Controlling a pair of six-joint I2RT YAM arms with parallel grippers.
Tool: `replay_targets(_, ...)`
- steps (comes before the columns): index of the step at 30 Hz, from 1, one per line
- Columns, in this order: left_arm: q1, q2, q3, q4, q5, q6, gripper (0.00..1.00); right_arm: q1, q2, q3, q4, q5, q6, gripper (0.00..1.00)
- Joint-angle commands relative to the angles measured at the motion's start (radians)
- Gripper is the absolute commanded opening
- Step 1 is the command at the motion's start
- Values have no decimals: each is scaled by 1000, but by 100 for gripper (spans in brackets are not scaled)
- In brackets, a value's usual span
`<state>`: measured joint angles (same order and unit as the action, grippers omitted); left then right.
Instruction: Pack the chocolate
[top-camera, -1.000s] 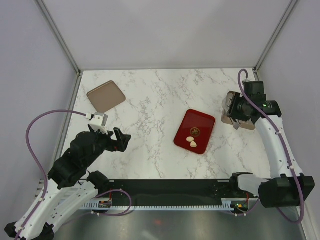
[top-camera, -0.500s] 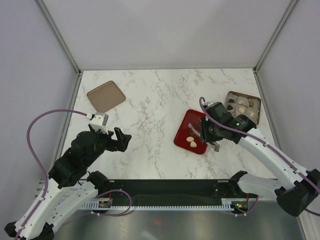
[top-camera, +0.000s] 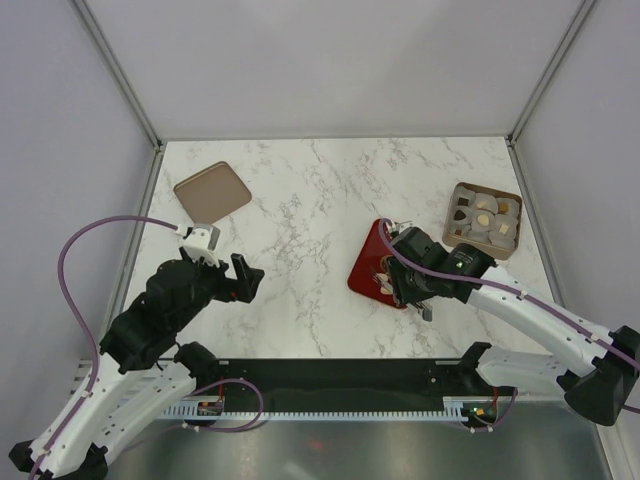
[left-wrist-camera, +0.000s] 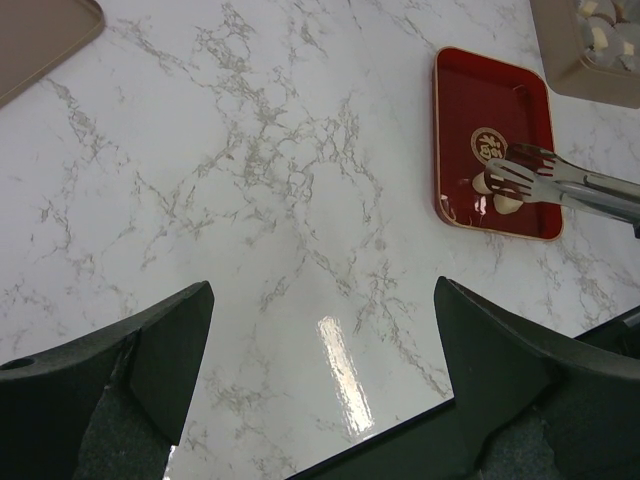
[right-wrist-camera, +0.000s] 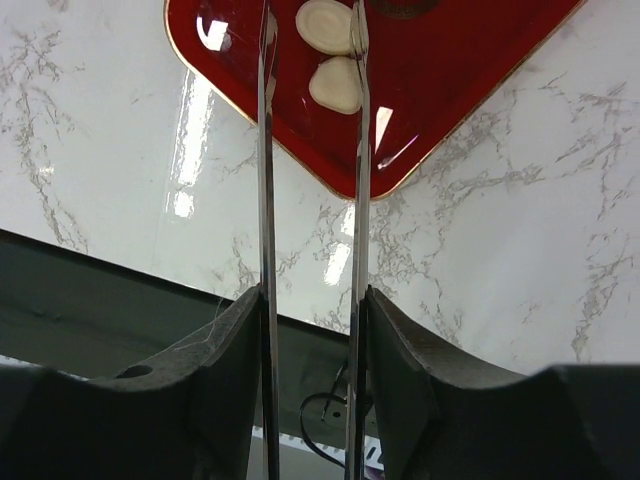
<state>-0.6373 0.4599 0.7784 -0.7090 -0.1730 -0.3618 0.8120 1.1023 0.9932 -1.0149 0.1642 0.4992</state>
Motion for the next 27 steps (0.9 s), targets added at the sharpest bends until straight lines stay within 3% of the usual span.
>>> replay_targets(1,-5,13,2,17,3,-16,100,7,-7,22,-7,52,6,51)
replay_targets(27,-5,2,4,19,-6,-19,100,7,59,-36,38,34,-48,52)
